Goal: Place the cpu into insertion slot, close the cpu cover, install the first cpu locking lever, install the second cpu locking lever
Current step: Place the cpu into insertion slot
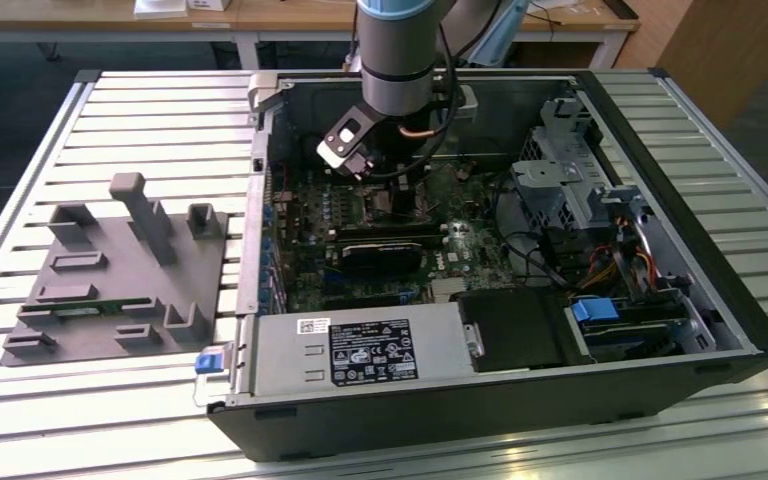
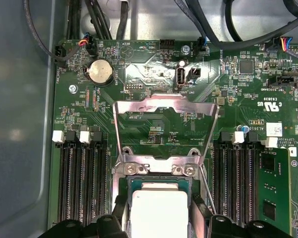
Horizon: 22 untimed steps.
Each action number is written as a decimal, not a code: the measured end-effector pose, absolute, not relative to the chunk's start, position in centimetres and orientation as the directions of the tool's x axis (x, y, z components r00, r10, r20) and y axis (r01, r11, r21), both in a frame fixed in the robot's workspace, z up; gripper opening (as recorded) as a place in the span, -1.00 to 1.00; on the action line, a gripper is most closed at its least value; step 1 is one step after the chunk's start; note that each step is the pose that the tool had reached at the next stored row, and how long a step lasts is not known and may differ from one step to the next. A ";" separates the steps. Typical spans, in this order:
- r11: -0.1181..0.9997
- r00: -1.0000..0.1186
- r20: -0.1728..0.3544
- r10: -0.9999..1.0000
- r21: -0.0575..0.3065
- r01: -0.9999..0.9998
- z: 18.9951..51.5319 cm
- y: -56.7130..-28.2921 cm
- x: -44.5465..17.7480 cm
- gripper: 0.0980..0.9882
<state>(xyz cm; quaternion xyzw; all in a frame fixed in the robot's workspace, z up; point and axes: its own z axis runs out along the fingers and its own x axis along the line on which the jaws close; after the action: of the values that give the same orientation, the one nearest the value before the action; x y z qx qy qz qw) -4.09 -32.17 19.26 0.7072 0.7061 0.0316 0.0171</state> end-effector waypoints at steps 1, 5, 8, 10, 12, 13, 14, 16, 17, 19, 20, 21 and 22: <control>-0.002 0.001 0.021 1.000 0.069 0.998 19.3 -32.2 -4.1 0.15; -0.002 0.001 0.021 1.000 0.069 0.998 19.3 -32.2 -4.1 0.15; -0.002 0.001 0.021 1.000 0.069 0.998 19.6 -32.2 -4.1 0.15; -0.002 0.001 0.021 1.000 0.069 0.998 19.9 -32.2 -4.1 0.15; -0.002 0.001 0.021 1.000 0.069 0.998 20.2 -32.2 -4.1 0.15; -0.002 0.001 0.021 1.000 0.068 0.998 20.3 -32.2 -4.1 0.15; -0.002 0.001 0.021 1.000 0.068 0.998 20.4 -32.2 -4.1 -0.01; -0.002 0.001 0.021 1.000 0.066 0.998 20.6 -32.2 -4.1 -0.16; -0.002 0.001 0.021 1.000 0.064 0.998 20.7 -32.2 -4.1 -0.30; -0.002 0.001 0.021 1.000 0.061 0.998 20.7 -32.2 -4.0 -0.30; -0.002 0.001 0.021 1.000 0.059 0.998 20.8 -32.2 -4.0 -0.42; -0.002 0.001 0.021 1.000 0.057 0.998 20.8 -32.2 -4.0 -0.55; -0.002 0.001 0.021 1.000 0.054 0.999 20.8 -32.2 -3.9 -0.68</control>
<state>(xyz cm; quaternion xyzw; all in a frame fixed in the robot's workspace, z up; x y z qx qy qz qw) -3.93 -32.17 20.79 0.7074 0.7062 0.0267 0.0117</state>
